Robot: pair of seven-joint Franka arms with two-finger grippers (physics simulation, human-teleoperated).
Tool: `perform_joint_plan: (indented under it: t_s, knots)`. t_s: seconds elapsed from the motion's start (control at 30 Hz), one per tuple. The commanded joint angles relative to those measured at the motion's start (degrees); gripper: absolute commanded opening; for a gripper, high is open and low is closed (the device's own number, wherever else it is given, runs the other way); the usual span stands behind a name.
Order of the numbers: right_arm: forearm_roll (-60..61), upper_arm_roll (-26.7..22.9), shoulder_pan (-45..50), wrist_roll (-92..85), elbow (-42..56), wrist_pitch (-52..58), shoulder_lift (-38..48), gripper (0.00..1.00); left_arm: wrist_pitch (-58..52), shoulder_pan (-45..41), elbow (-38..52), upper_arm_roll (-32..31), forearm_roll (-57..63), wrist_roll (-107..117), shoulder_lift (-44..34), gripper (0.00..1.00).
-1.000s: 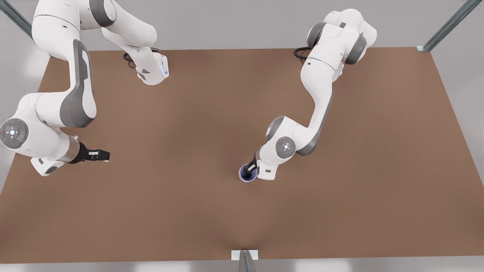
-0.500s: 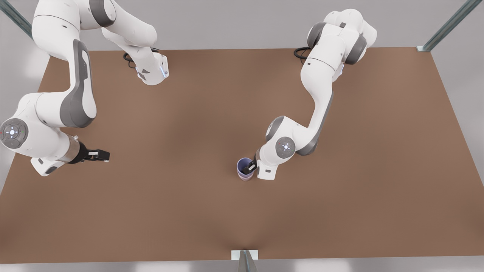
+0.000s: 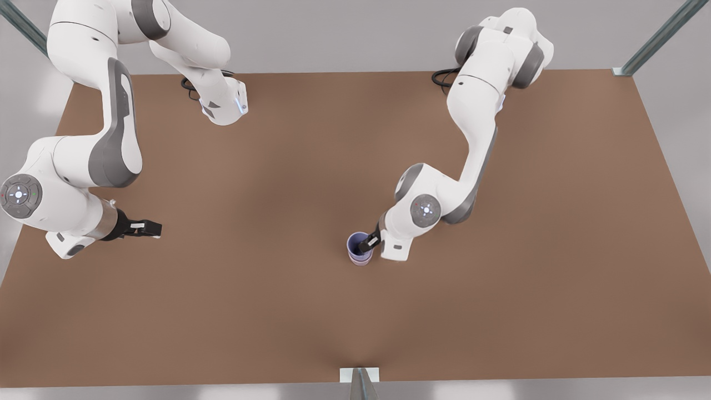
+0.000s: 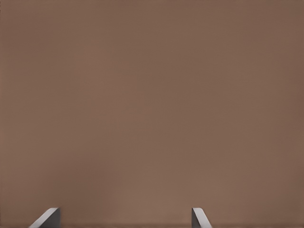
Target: Stack the cups, with the pink cup at the bottom and the purple cup at the top
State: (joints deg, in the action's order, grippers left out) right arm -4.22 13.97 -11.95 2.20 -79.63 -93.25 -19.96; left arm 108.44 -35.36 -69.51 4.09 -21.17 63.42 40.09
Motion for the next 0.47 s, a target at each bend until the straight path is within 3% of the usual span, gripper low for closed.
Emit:
perform_joint_plan:
  t_s: [0.0,0.07,0.13,0.17,0.23,0.27,0.43]
  knots:
    - [0.0,0.0,0.0,0.0,0.0,0.0,0.0,1.0,-1.5,0.0,0.2,0.2,0.0,0.0,-0.5,1.0]
    - [0.0,0.1,0.1,-0.1,0.1,-0.1,0.0,1.0,-17.9,1.2,0.4,9.9,4.5,-5.5,-12.2,1.0]
    - [0.0,0.1,0.0,-0.1,0.1,-0.1,0.0,1.0,-27.7,3.9,0.3,12.9,18.3,-47.0,-18.4,1.0]
    - [0.0,0.1,0.0,-0.1,0.1,0.0,0.0,1.0,-28.2,8.4,-0.3,12.8,18.5,-54.2,-20.2,1.0]
    - [0.0,0.1,0.0,-0.1,0.1,-0.1,0.0,1.0,-22.5,21.3,-13.3,1.6,19.4,-64.7,-29.2,1.0]
    - [0.0,0.1,0.0,-0.1,0.1,0.0,0.0,1.0,-22.2,21.6,-15.8,1.4,22.2,-65.2,-31.8,1.0]
    - [0.0,0.1,0.1,0.2,0.1,-0.1,0.0,1.0,-22.4,21.8,-15.5,1.4,22.6,-64.4,-30.5,1.0]
